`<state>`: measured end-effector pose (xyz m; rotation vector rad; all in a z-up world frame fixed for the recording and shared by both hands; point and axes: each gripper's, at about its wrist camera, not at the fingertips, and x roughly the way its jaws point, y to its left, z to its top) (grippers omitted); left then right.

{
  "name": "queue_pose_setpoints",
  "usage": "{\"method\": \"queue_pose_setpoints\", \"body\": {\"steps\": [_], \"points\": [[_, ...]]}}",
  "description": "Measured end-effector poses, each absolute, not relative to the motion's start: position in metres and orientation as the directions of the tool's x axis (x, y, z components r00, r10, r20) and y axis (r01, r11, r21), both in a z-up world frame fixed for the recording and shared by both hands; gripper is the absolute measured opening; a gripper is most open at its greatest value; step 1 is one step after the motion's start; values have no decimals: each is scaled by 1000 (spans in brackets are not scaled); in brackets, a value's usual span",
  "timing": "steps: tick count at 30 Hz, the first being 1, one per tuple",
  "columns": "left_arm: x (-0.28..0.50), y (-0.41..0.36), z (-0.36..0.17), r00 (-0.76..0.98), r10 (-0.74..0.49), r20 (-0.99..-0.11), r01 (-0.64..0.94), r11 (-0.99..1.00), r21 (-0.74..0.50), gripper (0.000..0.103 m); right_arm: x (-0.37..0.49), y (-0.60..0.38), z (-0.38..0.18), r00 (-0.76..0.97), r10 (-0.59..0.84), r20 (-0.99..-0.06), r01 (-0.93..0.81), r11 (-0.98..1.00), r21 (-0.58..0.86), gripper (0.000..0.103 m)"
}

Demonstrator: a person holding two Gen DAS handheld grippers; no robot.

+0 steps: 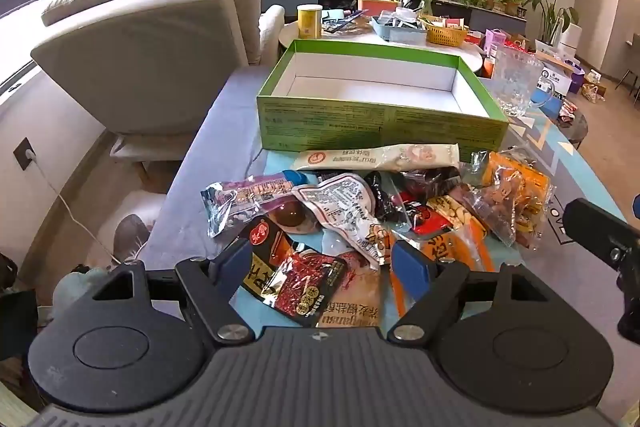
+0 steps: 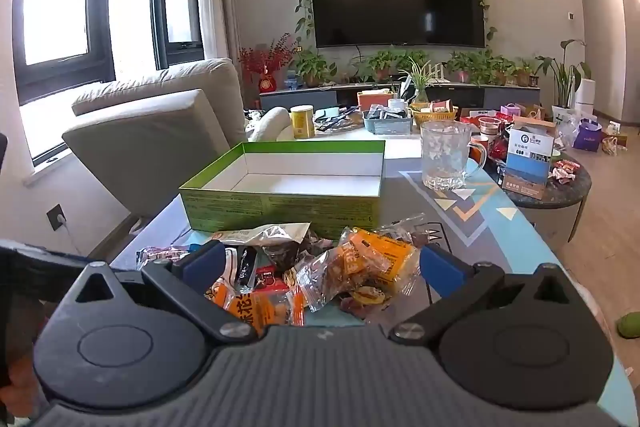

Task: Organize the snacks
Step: 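Move both tools toward the snack pile in front of the green box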

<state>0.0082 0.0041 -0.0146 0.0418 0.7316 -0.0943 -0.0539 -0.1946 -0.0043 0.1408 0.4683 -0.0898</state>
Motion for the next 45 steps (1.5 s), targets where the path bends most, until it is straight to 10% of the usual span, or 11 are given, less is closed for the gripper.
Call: {"method": "queue_pose_setpoints", "body": {"steps": [45], "points": [[21, 11, -10, 708, -99, -699, 135, 991, -4, 75, -57, -206, -22, 880, -44, -474, 144, 974, 177, 50]]}}
